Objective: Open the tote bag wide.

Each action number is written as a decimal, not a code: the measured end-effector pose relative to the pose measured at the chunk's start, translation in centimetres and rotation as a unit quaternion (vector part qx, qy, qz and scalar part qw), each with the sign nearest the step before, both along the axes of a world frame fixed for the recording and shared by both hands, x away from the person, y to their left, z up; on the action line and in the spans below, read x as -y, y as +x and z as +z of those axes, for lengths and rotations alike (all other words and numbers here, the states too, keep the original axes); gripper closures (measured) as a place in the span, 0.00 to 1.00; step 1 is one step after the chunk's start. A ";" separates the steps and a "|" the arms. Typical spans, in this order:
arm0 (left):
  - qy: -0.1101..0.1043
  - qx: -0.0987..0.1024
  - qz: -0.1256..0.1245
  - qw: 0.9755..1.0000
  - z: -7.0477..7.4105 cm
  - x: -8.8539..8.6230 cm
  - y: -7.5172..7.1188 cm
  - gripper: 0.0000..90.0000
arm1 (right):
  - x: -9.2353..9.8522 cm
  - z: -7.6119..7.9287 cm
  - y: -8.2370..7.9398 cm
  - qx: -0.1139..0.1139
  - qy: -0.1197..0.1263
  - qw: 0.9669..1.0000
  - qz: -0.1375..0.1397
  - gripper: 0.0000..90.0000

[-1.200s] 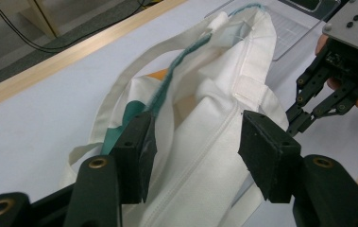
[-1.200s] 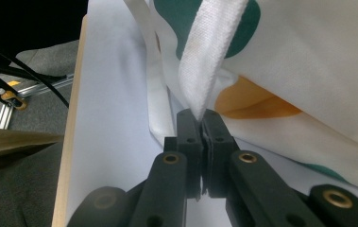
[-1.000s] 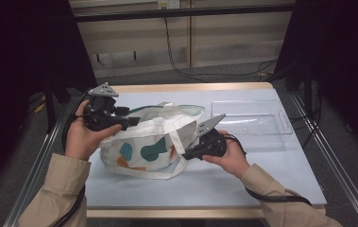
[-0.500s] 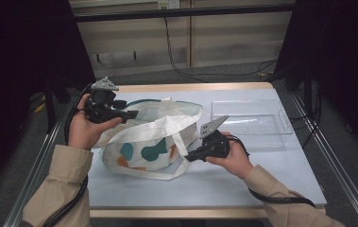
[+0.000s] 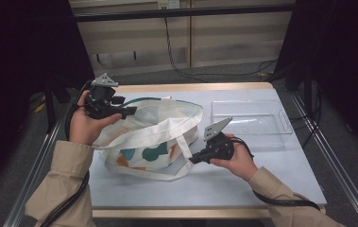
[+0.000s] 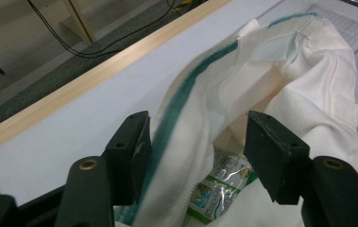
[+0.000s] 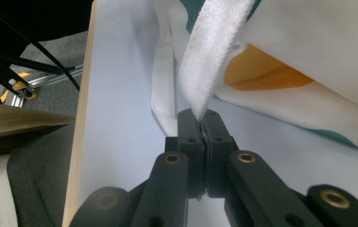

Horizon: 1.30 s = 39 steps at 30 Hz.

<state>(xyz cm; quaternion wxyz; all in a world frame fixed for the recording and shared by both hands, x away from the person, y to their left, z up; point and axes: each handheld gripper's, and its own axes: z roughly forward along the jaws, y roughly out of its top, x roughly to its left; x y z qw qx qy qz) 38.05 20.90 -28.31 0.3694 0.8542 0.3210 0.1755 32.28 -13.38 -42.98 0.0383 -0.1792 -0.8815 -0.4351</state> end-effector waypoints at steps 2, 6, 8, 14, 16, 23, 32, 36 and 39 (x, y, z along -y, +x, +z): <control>0.001 -0.008 0.000 1.000 -0.2 -0.2 0.0 0.43 | 0.0 0.1 0.0 0.002 0.001 1.000 -0.001 0.98; -0.015 -0.021 -0.008 1.000 -0.8 -0.7 0.2 0.42 | -0.1 0.1 -0.1 0.004 0.001 1.000 0.000 0.98; -0.030 -0.033 -0.013 0.999 -1.2 -0.9 0.3 0.44 | 0.0 0.2 -0.1 0.006 0.003 1.000 -0.001 0.98; -0.016 -0.058 -0.036 0.998 -1.9 0.0 0.4 0.74 | 0.2 0.1 -0.1 0.003 0.008 1.000 -0.008 0.98; -0.017 -0.061 -0.037 0.997 -1.9 0.1 0.6 0.80 | 0.3 0.0 -0.2 0.004 0.008 1.000 -0.007 0.98; -0.028 -0.053 -0.011 0.998 -1.9 0.0 2.0 0.83 | 0.8 -0.6 -0.7 0.001 0.014 1.000 -0.007 0.98; -0.027 -0.057 -0.002 0.998 -2.2 0.0 3.7 0.84 | 1.4 -1.1 -1.3 -0.003 0.013 1.000 -0.012 0.98; -0.033 -0.057 0.009 0.998 -2.3 0.1 4.3 0.84 | 1.8 -1.5 -1.6 -0.007 0.013 1.000 -0.015 0.98; -0.032 -0.056 0.015 0.998 -2.4 0.1 5.1 0.85 | 1.9 -1.7 -1.9 -0.008 0.011 1.000 -0.017 0.98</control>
